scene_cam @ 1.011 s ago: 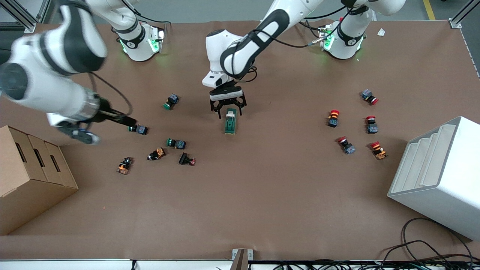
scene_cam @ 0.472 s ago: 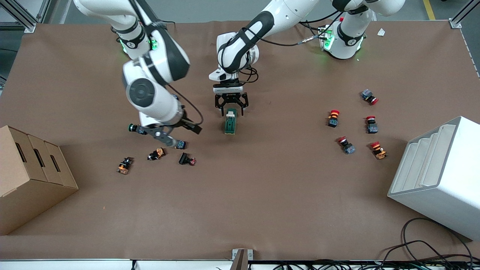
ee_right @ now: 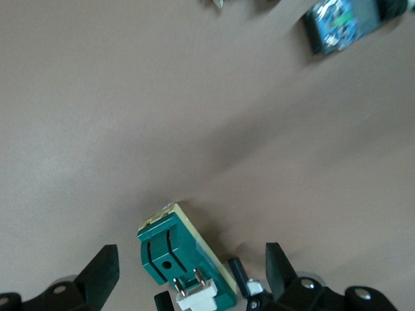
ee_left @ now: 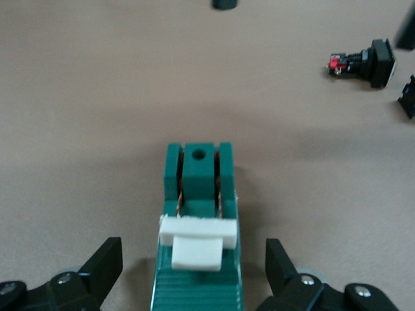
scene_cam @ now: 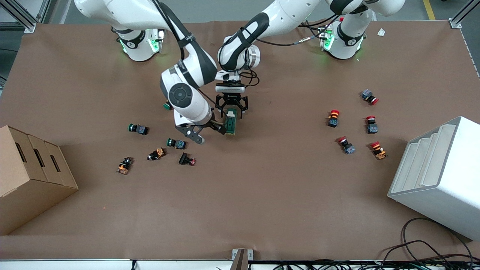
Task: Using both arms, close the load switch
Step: 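Hold the switch with the left gripper while the right gripper reaches it, then push the white lever of the switch closed with the right gripper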
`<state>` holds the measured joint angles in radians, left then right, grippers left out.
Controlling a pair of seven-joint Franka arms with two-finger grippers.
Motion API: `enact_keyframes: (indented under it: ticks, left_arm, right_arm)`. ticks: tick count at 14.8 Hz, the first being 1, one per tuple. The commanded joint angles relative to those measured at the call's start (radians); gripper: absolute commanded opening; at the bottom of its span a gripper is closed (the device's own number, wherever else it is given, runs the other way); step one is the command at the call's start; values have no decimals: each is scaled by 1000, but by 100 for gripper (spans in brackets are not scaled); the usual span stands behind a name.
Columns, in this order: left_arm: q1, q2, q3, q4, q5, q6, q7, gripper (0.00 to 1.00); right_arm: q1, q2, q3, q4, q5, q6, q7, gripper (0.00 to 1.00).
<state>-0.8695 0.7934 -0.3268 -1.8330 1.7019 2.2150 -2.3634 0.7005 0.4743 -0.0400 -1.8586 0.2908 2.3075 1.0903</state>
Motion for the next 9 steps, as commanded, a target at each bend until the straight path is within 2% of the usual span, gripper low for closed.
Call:
enact_keyframes:
  ticks: [1,5,8,9]
  left_arm:
    - [-13,29,5,8,54,-40,-25,98]
    - [-49,29,9,-11,70,-44,-86,98]
    - [-59,30,9,-51,136,-89,-163,98]
    - [-62,32,9,-57,160,-92,-184,98]
  right_arm:
    - [54,29,-12,-14,42,70,40,100]
    - [74,38,-11,-13,45,73,46,100]
    - [97,55,-11,-13,56,76,54,100]
    - [117,58,-11,-13,83,79,52,100]
